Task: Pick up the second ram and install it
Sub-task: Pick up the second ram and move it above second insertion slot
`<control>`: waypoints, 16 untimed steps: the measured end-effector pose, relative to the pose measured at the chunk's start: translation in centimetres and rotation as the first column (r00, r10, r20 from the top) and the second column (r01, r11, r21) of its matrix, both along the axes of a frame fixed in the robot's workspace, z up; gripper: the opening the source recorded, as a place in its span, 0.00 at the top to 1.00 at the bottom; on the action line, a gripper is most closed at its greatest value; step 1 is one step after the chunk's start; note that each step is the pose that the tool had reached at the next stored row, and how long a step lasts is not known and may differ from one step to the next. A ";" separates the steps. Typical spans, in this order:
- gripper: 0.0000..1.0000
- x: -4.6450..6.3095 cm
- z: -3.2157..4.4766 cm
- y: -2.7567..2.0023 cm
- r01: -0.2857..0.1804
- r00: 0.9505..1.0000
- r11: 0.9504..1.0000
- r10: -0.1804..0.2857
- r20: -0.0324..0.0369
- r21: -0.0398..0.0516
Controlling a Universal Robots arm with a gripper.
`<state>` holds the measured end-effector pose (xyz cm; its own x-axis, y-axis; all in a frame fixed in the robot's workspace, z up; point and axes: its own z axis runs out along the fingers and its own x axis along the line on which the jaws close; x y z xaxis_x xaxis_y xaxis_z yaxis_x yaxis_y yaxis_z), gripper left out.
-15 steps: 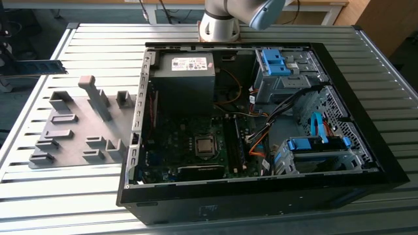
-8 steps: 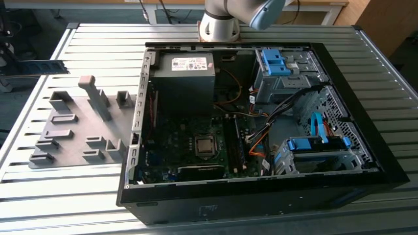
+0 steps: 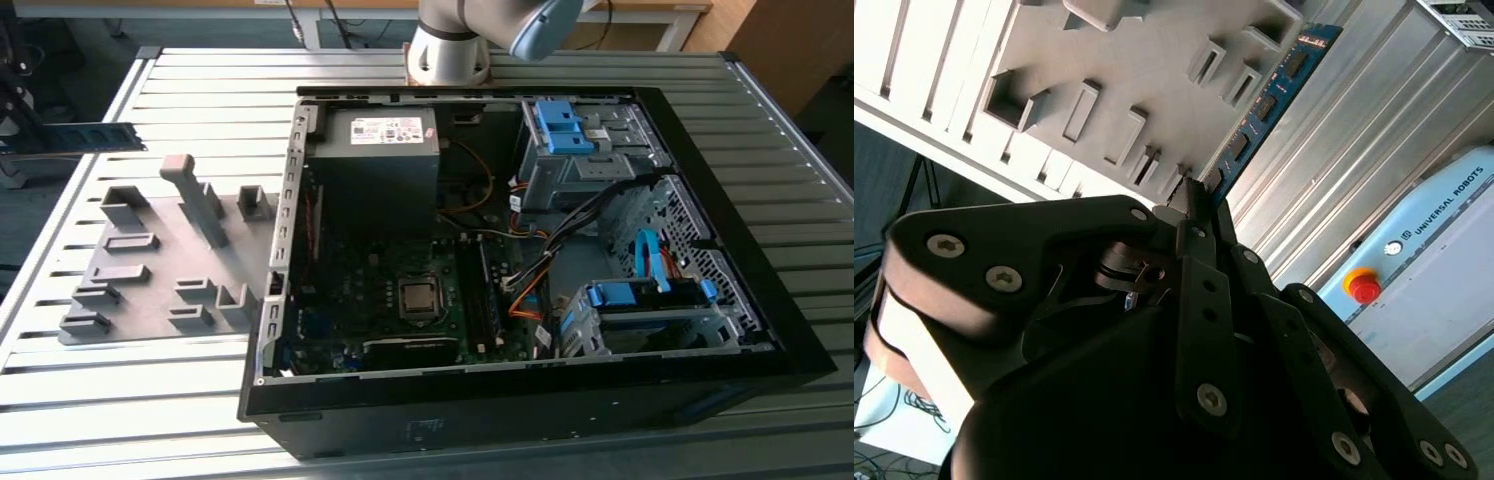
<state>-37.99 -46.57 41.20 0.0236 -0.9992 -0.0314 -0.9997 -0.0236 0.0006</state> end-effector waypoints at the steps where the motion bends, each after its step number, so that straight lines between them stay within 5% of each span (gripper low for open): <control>1: 0.86 0.0 0.00 0.00 0.000 1.000 1.000 0.000 0.000 0.000; 16: 0.86 1.4 0.00 0.00 0.000 1.000 1.000 0.000 0.000 0.000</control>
